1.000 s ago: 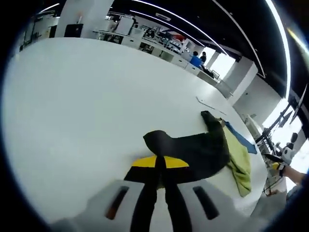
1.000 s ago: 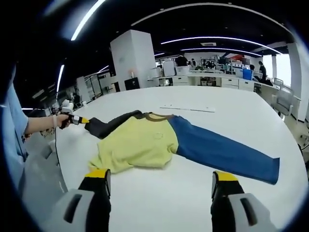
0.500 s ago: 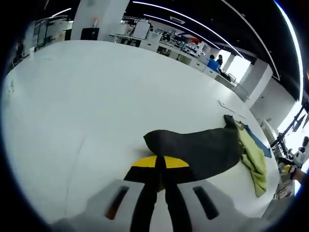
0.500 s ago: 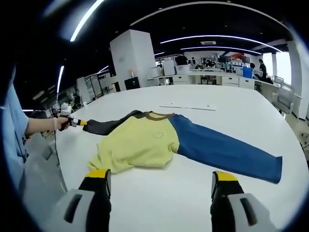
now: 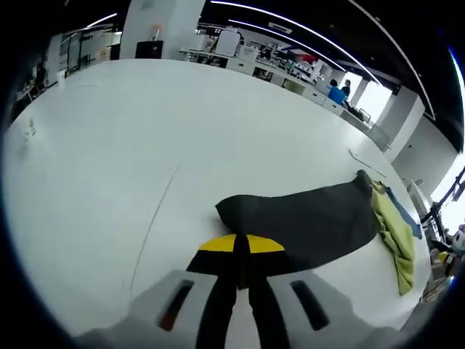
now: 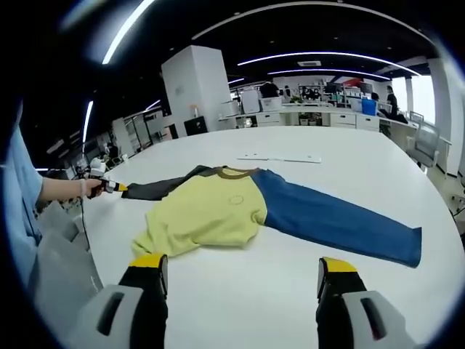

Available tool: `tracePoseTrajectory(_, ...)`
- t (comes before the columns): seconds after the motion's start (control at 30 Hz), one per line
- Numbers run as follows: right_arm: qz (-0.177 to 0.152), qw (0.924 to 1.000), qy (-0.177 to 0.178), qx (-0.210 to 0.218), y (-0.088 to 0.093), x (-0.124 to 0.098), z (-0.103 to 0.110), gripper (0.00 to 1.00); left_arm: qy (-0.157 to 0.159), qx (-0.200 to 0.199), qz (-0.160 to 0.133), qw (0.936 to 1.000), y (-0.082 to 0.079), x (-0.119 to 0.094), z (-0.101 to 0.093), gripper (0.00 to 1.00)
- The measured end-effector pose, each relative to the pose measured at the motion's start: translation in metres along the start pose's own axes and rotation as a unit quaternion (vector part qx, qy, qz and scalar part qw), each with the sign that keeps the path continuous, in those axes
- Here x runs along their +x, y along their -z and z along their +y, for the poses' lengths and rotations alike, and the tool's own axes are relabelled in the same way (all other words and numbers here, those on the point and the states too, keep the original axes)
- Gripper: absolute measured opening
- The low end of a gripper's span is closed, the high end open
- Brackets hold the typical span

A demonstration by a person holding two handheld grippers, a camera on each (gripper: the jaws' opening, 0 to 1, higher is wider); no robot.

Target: Fold the garment on the visible template until the final outline fits inside the template.

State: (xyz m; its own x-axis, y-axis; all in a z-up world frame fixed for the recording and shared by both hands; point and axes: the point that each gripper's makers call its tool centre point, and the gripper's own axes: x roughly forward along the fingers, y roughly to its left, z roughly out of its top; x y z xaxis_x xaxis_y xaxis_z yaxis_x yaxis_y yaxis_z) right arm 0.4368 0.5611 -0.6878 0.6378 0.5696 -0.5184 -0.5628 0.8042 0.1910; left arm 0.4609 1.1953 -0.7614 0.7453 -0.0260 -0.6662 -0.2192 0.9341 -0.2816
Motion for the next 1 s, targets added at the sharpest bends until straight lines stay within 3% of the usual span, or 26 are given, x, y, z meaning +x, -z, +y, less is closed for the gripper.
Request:
tracePoseTrajectory(0.4, -0.003, 0.9999, 0.008, 0.01, 0.005, -0.004, -0.003, 0.85, -0.031, 0.011, 0.015, 0.9993, -0.001, 0.008, 0.022, 0.0)
tracePoseTrajectory(0.53, 0.0, 0.9999, 0.008, 0.01, 0.008, -0.004, -0.002, 0.85, -0.051, 0.025, 0.008, 0.9984, -0.004, 0.008, 0.031, 0.0)
tracePoseTrajectory(0.73, -0.001, 0.9999, 0.009, 0.014, 0.009, -0.005, -0.003, 0.85, -0.06, 0.024, 0.001, 0.9979, -0.005, 0.012, 0.031, 0.0)
tracePoseTrajectory(0.87, -0.002, 0.9998, 0.009, 0.016, 0.009, -0.005, -0.002, 0.85, -0.062, 0.046, -0.001, 0.997, -0.007, 0.014, 0.031, 0.01)
tracePoseTrajectory(1.0, -0.001, 0.9998, 0.007, 0.018, 0.012, -0.004, 0.0, 0.85, -0.061, 0.064, -0.006, 0.9961, -0.007, 0.013, 0.028, 0.09)
